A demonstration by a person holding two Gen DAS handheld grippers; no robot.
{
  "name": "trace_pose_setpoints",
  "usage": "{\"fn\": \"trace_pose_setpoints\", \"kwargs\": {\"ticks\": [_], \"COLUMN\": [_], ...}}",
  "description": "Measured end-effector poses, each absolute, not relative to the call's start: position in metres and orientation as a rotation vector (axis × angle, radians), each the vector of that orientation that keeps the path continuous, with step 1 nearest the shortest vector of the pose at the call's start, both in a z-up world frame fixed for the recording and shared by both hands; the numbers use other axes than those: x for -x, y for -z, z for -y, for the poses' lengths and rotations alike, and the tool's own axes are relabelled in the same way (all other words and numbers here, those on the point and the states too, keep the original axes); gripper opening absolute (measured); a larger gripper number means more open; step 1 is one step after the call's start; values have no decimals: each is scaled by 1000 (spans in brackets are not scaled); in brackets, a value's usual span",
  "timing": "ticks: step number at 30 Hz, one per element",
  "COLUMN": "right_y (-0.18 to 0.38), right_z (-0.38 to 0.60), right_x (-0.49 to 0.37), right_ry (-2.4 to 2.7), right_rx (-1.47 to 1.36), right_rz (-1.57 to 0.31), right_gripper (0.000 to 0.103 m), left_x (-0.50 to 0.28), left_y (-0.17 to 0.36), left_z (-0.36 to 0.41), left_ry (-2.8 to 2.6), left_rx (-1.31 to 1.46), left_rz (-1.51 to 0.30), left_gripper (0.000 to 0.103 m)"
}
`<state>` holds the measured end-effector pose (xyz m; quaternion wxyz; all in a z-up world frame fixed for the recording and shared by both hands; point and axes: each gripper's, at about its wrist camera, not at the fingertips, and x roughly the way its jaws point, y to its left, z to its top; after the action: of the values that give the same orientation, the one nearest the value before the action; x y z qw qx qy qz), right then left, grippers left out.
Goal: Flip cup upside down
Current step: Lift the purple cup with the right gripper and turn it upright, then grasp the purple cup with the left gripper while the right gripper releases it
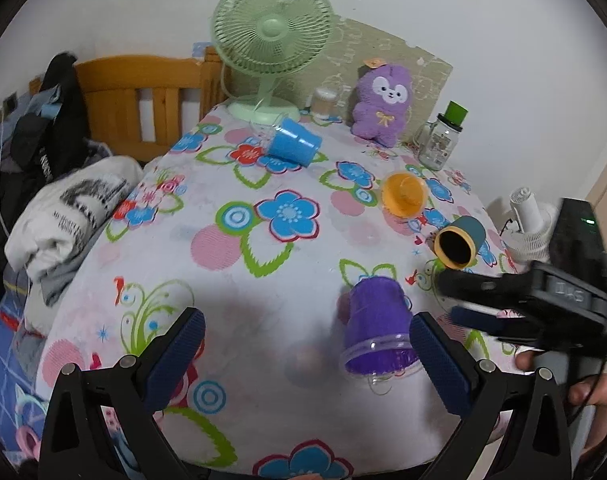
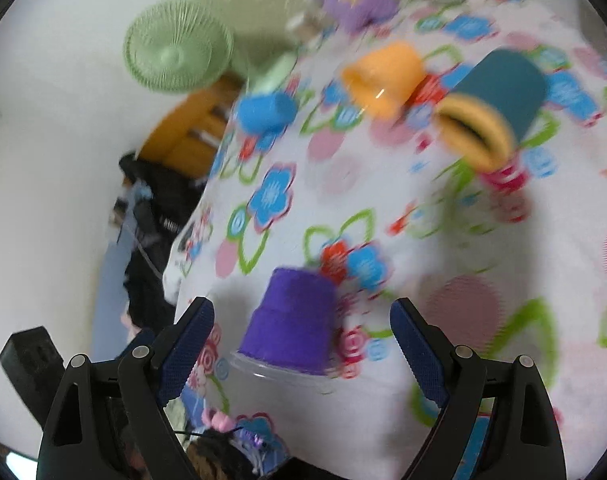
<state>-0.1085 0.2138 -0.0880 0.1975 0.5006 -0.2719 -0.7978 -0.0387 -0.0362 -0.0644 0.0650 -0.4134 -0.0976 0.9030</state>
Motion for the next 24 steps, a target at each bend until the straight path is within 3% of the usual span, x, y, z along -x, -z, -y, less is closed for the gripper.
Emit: {"fn": "trace_pose_setpoints", "kwargs": {"ticks": [11,24], "right_y": [100,109], "right_z": [-267,-284], "right_x": [92,90], "right_ry": [2285,2300], "right_rx": [-1397,-1374], "right_rz": [858,903], "right_gripper": [95,95], "left_x": [107,148], "left_y": [77,122], "left_z": [-35,-70], "left_ry": [-2481,-2290], "left_rx": [1380,1691], "left_rz": [-68,-156], "left_gripper": [103,99]}}
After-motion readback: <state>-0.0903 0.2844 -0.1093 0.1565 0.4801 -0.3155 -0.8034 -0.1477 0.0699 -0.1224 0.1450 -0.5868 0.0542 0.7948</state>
